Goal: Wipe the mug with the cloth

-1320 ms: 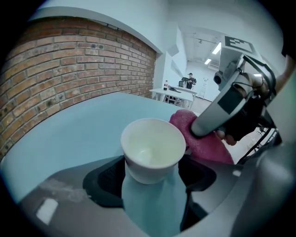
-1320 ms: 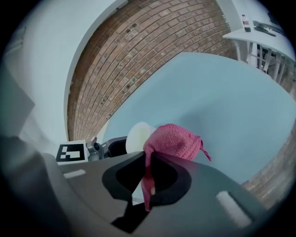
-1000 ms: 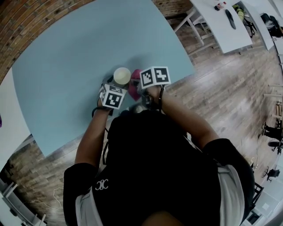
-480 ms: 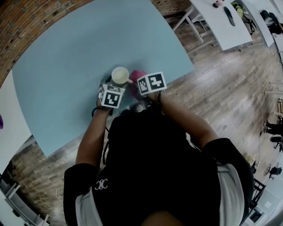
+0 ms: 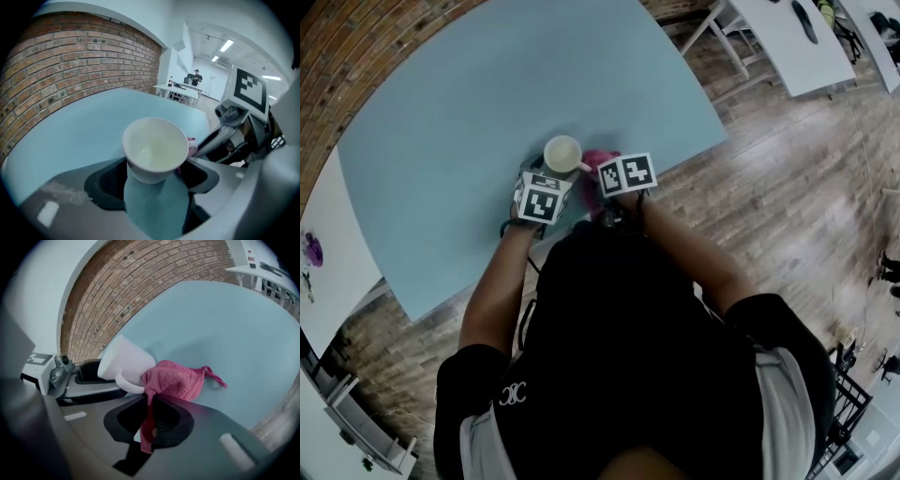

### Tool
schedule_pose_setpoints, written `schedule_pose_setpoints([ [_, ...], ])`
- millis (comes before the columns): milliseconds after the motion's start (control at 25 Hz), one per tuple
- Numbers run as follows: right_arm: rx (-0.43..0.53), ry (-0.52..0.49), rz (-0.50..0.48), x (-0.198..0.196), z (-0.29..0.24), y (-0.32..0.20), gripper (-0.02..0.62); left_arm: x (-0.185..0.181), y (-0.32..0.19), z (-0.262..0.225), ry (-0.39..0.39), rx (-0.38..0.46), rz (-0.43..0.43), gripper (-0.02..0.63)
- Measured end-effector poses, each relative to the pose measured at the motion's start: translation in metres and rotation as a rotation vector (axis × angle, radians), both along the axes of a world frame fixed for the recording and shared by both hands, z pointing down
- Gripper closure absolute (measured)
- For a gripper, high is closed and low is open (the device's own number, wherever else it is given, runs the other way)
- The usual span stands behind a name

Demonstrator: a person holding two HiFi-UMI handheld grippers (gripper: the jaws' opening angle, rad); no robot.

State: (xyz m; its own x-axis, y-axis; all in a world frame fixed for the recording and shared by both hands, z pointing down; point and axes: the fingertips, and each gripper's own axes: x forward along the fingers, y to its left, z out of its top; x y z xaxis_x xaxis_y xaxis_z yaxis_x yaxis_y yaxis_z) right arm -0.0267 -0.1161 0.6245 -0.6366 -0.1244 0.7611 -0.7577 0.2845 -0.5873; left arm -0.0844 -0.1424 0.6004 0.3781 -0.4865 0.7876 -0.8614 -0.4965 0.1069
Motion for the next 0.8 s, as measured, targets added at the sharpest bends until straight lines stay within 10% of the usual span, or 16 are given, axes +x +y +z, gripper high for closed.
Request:
schedule_pose_setpoints([
  [800,0.226,-0.261,-0.144,-0.022,-0.08,0.0,0.559,-0.005,-0.002,0.002,-0.029,-0.011,-0.033,0.233],
])
